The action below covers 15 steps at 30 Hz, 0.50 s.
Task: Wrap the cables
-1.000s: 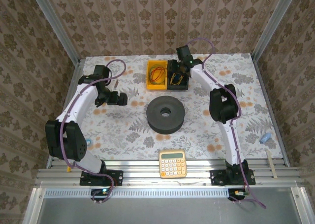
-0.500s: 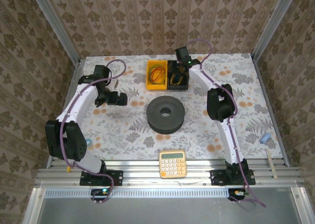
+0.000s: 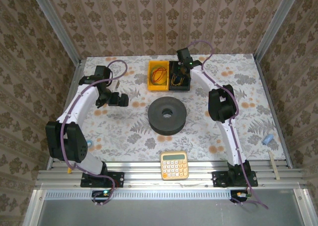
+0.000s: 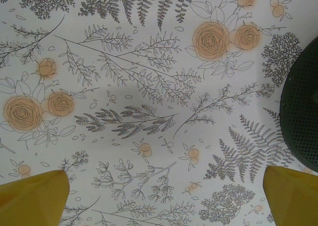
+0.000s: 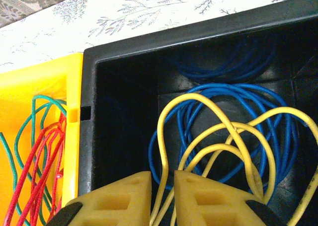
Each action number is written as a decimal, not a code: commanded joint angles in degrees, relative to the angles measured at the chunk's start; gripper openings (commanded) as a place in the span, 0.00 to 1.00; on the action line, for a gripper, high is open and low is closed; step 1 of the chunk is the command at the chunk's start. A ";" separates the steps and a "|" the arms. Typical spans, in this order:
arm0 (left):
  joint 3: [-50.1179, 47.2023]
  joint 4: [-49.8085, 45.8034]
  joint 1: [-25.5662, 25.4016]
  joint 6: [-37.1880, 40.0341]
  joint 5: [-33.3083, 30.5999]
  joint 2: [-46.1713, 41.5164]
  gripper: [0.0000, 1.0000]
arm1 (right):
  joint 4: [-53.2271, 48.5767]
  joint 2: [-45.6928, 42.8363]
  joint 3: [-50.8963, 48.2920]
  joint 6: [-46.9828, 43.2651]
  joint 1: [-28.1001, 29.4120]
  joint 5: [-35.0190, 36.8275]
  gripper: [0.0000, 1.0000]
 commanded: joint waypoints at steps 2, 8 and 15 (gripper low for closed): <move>1.10 -1.66 -0.24 1.16 0.18 0.58 1.00 | 1.07 0.15 2.29 0.36 0.25 -0.63 0.15; 0.87 -1.78 -0.24 1.13 0.22 0.41 1.00 | 1.25 -0.55 2.18 0.22 0.18 -0.73 0.14; 0.66 -1.78 -0.19 1.12 0.13 0.17 1.00 | 1.21 -0.20 2.21 0.14 -0.11 -0.33 0.12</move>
